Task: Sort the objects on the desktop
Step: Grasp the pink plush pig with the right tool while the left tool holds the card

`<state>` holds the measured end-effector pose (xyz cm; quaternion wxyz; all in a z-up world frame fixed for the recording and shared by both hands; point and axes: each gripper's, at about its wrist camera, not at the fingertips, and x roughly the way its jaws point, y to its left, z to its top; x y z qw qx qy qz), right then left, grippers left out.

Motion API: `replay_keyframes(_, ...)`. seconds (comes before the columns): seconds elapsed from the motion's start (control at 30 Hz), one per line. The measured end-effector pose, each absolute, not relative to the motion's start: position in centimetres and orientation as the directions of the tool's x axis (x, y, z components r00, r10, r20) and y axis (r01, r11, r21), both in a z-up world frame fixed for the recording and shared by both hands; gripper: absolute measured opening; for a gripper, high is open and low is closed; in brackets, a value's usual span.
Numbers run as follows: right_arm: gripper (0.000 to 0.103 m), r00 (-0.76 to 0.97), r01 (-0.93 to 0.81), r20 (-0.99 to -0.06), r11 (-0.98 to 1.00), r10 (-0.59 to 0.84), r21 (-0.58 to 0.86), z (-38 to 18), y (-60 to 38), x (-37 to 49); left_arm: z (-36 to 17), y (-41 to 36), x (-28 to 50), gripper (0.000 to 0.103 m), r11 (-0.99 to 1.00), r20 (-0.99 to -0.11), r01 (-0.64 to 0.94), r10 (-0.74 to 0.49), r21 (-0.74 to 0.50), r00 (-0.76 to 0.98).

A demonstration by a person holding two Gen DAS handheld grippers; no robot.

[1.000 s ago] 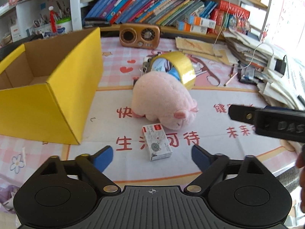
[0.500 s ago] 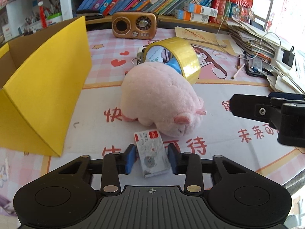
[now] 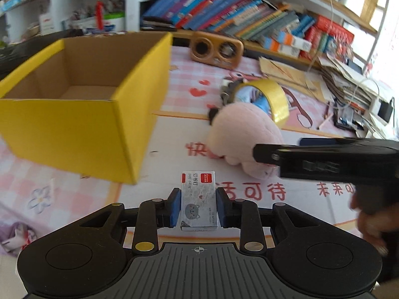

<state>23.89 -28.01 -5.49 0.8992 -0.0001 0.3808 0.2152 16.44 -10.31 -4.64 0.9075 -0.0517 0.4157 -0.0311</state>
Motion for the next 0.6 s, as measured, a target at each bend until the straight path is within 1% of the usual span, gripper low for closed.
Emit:
replay_keyframes(0.07,0.07,0.612,-0.402,-0.691,0.904,0.384,0.147,-5.9,-27.1,24.7,-4.3,-10.1,15.6,0.028,0.993,-0.749,0.001,-0.089,-0.117,0.657)
replay_keyframes(0.27,0.069,0.59,-0.435,-0.714,0.893,0.378,0.113,-7.2,-25.4,26.1,-3.7,-9.7,14.2,0.028,0.994,-0.742,-0.036,-0.049,-0.098,0.668)
replay_keyframes(0.33,0.063,0.586,-0.445,-0.72,0.89,0.373,0.099,-7.7,-25.1,26.1,-3.7,-9.4,13.9,0.028,0.993,-0.741,-0.056,-0.038,-0.102,0.67)
replay_keyframes(0.4,0.053,0.584,-0.459,-0.715,0.883,0.383,0.099,-7.7,-25.1,25.8,-3.8,-9.0,13.6,0.028,0.992,-0.742,-0.069,-0.033,-0.106,0.67)
replay_keyframes(0.5,0.048,0.58,-0.466,-0.71,0.878,0.399,0.112,-7.3,-25.3,25.2,-3.7,-8.8,13.3,0.028,0.991,-0.739,-0.074,-0.035,-0.114,0.673)
replay_keyframes(0.6,0.047,0.577,-0.467,-0.698,0.872,0.424,0.144,-6.6,-25.5,24.3,-3.5,-8.8,13.0,0.028,0.991,-0.729,-0.062,-0.046,-0.12,0.683)
